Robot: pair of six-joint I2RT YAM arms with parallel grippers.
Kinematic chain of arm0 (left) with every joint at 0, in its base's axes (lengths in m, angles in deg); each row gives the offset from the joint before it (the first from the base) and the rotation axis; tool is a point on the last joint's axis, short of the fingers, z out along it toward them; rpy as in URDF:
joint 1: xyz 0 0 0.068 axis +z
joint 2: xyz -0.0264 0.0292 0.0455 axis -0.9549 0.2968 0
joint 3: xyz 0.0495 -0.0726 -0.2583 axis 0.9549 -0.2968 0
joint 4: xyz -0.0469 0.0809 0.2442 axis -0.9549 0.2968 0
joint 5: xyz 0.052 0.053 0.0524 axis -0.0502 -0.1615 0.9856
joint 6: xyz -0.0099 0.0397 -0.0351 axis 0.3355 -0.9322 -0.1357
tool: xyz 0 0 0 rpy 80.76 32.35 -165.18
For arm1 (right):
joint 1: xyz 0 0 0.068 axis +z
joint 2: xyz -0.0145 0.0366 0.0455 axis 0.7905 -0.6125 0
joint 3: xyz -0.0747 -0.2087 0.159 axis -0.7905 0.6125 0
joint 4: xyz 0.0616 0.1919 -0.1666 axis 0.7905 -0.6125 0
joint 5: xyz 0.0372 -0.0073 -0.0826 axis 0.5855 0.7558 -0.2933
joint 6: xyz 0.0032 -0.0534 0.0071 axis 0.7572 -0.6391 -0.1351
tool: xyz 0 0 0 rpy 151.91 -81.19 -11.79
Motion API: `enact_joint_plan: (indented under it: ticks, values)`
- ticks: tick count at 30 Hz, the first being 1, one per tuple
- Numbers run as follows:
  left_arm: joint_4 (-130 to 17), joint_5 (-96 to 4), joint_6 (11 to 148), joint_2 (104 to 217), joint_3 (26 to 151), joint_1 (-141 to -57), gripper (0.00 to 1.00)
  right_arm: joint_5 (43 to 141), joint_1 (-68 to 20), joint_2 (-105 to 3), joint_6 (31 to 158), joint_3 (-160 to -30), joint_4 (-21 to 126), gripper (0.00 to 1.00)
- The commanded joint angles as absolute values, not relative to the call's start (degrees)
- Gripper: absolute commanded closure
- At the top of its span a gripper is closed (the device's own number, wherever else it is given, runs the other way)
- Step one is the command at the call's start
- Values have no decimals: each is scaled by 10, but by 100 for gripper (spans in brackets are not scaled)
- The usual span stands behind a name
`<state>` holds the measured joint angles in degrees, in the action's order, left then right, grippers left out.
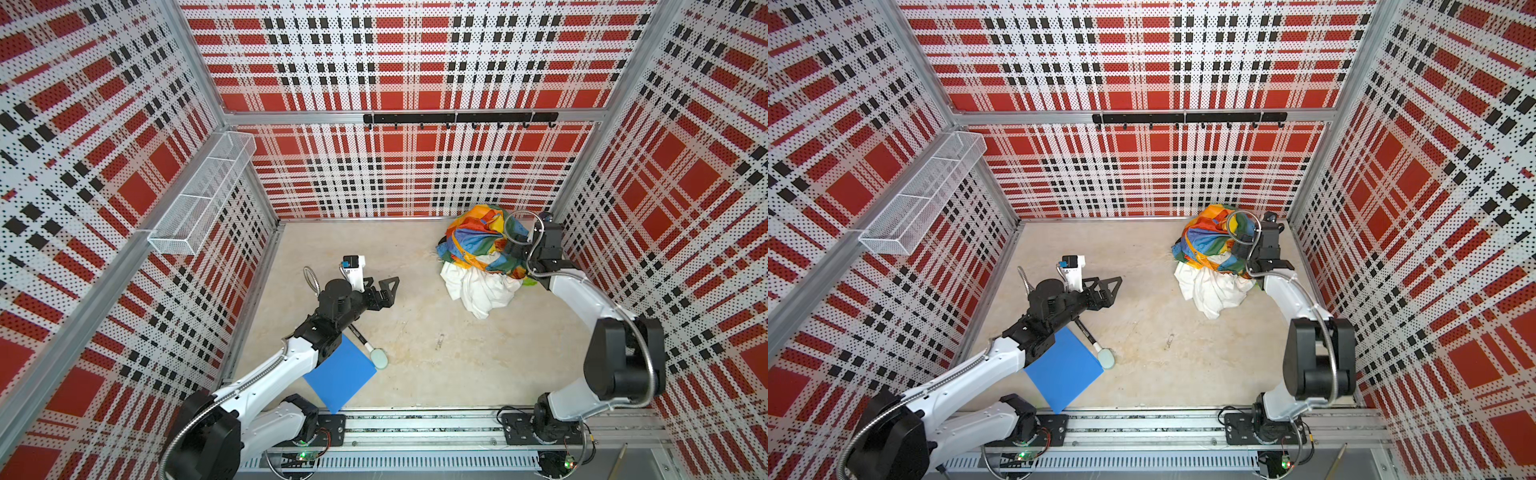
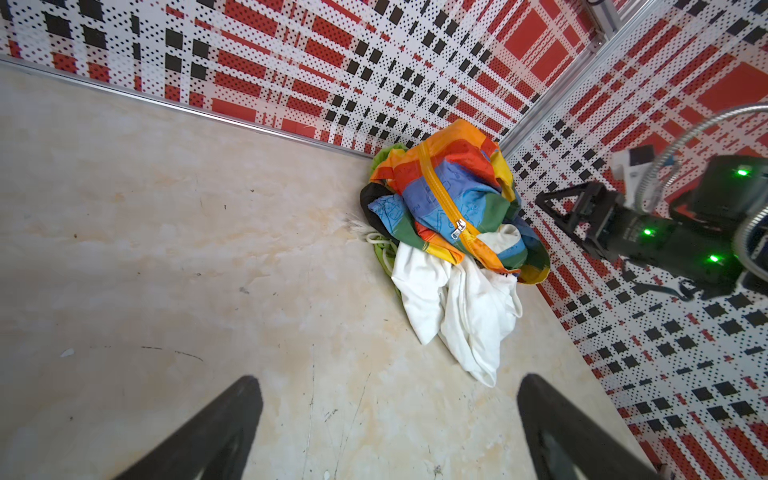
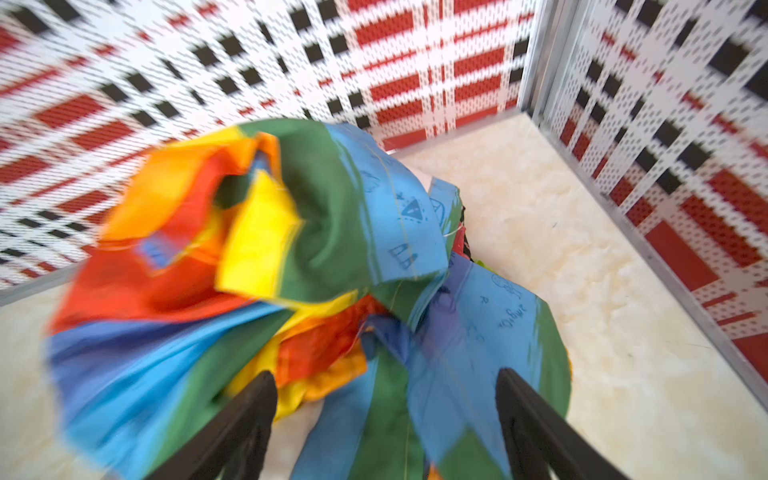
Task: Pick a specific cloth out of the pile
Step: 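Lower the right gripper onto the white T-shirt under the rainbow cloth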
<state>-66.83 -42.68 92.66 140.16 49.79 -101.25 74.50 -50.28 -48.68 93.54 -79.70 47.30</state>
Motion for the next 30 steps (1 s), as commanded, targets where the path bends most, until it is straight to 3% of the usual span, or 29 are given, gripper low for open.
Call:
enact_joint_plan:
  ticks: [1, 2, 5, 15, 21, 30]
  values:
    - [-687, -447, 935, 1389, 490, -1003, 1, 727, -472, -416, 919, -744, 512, 5]
    - [-685, -451, 935, 1388, 490, -1002, 1, 712, -456, -392, 911, -723, 519, 0]
    - [-683, -457, 936, 1385, 490, -999, 1, 692, -430, -340, 915, -676, 520, 0]
    - [-683, -508, 949, 1362, 477, -964, 1, 758, -426, -201, 944, -539, 499, 0]
    - [-684, -525, 961, 1365, 469, -971, 1, 767, -398, -195, 985, -486, 514, 4]
    - [-684, -523, 955, 1399, 469, -1006, 1, 790, -377, -300, 1013, -462, 586, 7]
